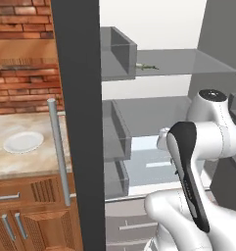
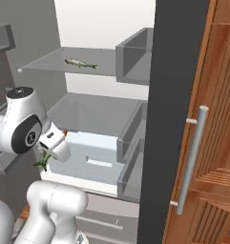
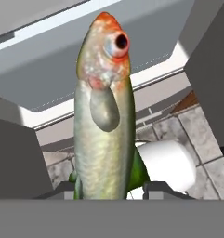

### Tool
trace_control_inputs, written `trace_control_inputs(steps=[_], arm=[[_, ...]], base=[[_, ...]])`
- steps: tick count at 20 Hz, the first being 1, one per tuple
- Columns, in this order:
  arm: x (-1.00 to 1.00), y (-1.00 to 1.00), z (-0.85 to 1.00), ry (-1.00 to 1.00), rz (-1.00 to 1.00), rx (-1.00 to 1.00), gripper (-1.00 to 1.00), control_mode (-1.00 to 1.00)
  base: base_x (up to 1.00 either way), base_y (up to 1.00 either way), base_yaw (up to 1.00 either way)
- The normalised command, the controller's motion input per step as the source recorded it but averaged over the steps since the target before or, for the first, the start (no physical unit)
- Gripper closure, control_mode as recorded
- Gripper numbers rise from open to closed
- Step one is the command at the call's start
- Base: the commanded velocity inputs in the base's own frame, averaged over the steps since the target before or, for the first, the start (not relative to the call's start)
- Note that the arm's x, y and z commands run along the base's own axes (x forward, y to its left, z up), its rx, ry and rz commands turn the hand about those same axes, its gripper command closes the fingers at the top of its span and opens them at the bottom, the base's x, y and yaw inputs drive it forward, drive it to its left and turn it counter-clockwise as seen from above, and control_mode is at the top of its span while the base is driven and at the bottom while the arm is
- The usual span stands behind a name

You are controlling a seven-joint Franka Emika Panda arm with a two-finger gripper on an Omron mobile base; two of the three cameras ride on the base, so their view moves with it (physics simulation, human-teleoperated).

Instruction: Place the fish on the counter behind the older fish on the same shelf of the fridge to maintain FIFO order. Close the fridge door when finished.

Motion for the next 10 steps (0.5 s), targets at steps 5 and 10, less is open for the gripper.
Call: trace_control_inputs(steps=[5, 10], arm=[[0.0, 0.0, 0.0, 0.0, 0.0, 0.0, 1.0, 1.0], [0.0, 0.0, 0.0, 0.0, 0.0, 0.0, 1.0, 1.0]], base=[[0.66, 0.0, -0.22], [0.6, 0.0, -0.12]])
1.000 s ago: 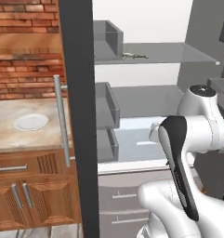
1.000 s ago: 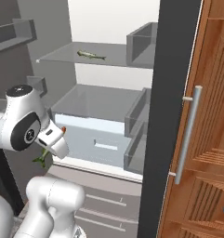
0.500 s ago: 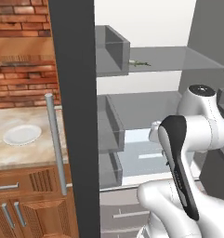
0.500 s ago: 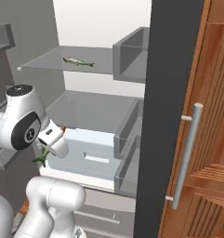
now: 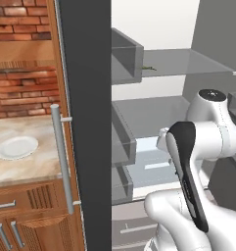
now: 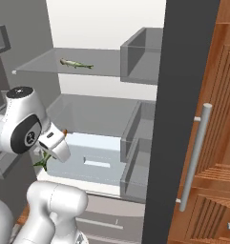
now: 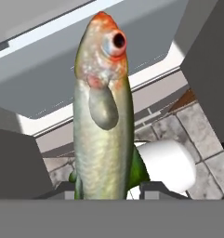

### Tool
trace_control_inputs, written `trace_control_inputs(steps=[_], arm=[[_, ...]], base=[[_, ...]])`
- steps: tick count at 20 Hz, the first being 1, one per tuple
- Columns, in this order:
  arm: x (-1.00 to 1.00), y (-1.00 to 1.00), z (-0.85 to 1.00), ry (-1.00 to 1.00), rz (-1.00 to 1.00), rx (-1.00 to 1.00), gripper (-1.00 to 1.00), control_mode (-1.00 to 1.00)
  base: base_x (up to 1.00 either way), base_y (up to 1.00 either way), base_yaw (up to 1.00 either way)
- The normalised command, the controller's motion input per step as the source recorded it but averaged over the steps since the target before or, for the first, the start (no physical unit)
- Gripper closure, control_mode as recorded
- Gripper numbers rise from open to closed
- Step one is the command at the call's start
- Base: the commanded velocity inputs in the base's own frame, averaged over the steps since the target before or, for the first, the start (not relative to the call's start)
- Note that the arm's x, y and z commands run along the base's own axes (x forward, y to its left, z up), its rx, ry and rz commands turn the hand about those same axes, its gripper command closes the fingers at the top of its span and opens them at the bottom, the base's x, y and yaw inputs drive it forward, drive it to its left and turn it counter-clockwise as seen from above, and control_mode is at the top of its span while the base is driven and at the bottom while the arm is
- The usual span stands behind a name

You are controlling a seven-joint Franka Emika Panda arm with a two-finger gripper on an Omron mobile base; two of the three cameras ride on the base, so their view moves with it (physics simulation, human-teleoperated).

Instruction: Place the fish on the counter behind the older fish on the same shelf of the fridge to maintain FIFO order. Close the fridge door when finished.

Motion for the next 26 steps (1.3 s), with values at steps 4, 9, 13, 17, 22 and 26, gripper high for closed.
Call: trace_control_inputs(steps=[4, 9, 13, 17, 22, 26], arm=[[0.54, -0.04, 0.22, -0.03, 0.0, 0.0, 1.0, -1.0], [0.85, -0.19, 0.59, -0.23, 0.0, 0.0, 1.0, -1.0], [0.73, -0.16, 0.76, -0.29, 0.0, -0.02, 1.0, -1.0], [0.69, -0.01, 0.73, -0.25, 0.0, -0.03, 1.0, -1.0], [0.54, -0.01, 0.64, -0.26, 0.0, -0.01, 1.0, -1.0], [0.35, -0.14, 0.4, -0.29, 0.0, -0.01, 1.0, -1.0]], base=[[0.19, 0.0, 0.0], [0.0, 0.0, 0.0], [0.0, 0.0, 0.0], [0.0, 0.0, 0.0], [0.0, 0.0, 0.0], [0.0, 0.0, 0.0]])
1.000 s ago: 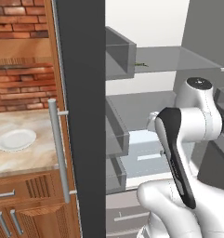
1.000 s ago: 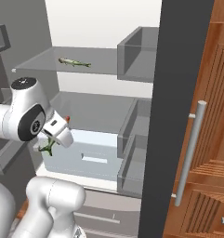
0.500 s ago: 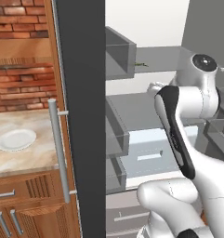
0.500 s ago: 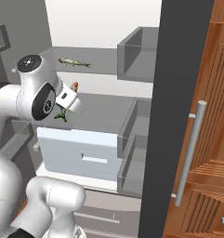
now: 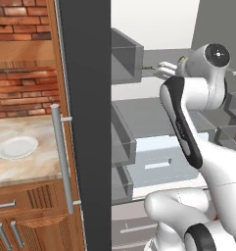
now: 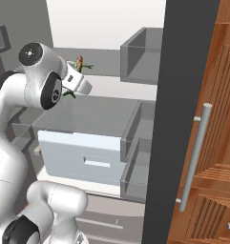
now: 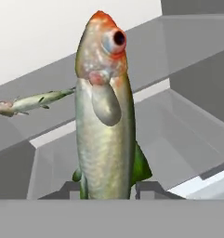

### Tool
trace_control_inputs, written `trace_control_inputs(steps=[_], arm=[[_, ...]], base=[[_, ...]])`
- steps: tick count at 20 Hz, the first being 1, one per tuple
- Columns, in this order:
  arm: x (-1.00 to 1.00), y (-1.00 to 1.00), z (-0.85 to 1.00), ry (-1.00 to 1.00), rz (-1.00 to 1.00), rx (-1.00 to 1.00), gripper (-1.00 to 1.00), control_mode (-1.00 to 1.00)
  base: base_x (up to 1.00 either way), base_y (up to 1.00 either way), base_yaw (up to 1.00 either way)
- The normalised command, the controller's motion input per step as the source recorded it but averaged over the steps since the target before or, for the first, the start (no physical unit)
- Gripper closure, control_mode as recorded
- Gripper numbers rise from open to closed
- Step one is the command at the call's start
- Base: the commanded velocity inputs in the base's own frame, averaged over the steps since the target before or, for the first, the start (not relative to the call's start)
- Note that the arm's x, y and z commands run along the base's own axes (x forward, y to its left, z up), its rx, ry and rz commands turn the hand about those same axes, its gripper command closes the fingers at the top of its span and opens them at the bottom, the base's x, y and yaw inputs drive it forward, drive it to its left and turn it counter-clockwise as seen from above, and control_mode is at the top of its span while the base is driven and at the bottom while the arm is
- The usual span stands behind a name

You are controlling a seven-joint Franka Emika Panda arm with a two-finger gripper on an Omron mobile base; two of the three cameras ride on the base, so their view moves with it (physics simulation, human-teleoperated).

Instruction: Place the fish on the counter behind the older fish on the same shelf of the fridge to maintain FIFO order. Close the fridge door when finished.

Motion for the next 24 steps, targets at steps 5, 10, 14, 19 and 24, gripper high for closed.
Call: trace_control_inputs(steps=[5, 10, 14, 19, 24], arm=[[0.4, -0.18, 0.38, -0.25, 0.0, 0.0, 1.0, -1.0], [0.45, -0.14, 0.44, -0.1, -0.02, 0.0, 1.0, -1.0], [0.48, -0.17, 0.47, 0.01, -0.04, 0.0, 1.0, -1.0], [0.56, -0.18, 0.14, 0.11, -0.01, 0.0, 1.0, -1.0], [0.65, -0.14, 0.0, 0.15, 0.0, 0.0, 1.0, -1.0]], base=[[0.0, 0.0, 0.0], [0.0, 0.0, 0.0], [0.0, 0.0, 0.0], [0.0, 0.0, 0.0], [0.0, 0.0, 0.0]])
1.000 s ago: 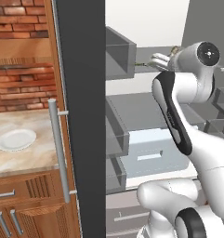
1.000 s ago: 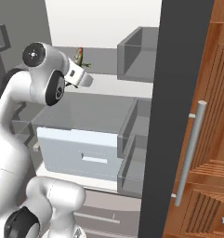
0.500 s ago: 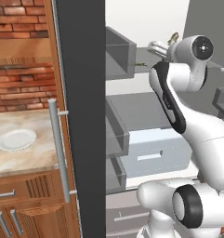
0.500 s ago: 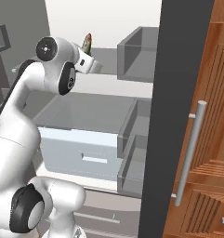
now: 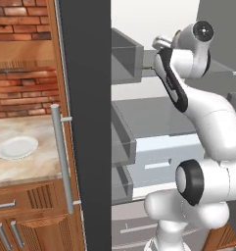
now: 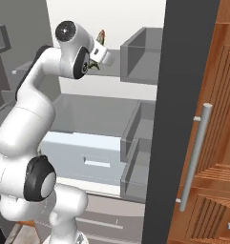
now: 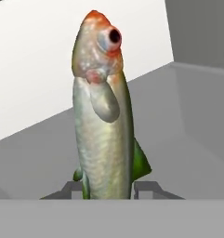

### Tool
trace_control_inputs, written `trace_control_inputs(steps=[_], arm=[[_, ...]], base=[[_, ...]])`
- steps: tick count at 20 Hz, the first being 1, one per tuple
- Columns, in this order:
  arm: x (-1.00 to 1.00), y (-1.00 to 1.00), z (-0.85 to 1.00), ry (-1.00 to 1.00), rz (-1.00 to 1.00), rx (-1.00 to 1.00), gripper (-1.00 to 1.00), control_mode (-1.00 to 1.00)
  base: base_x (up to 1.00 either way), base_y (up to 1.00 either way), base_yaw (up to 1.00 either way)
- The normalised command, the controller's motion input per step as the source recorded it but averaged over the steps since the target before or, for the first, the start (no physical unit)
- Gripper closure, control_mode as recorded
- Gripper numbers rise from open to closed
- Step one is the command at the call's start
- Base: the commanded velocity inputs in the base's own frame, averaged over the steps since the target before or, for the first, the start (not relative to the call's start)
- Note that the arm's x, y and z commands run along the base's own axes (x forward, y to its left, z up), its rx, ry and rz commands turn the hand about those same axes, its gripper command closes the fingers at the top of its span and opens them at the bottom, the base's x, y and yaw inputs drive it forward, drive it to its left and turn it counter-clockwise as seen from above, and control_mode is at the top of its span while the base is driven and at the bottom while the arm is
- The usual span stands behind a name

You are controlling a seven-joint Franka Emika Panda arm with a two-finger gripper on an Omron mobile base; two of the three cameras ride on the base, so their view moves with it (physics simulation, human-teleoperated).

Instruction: Place the fish on the counter behind the older fish on the same shelf of the fridge to maintain FIFO order. Close the fridge door when finished.

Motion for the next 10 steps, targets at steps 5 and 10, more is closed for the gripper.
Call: trace_control_inputs(steps=[5, 10], arm=[[0.7, -0.06, 0.0, 0.12, 0.0, 0.0, 1.0, -1.0], [0.62, 0.0, -0.06, 0.01, 0.0, 0.0, 1.0, -1.0]], base=[[0.0, 0.0, 0.0], [0.0, 0.0, 0.0]])
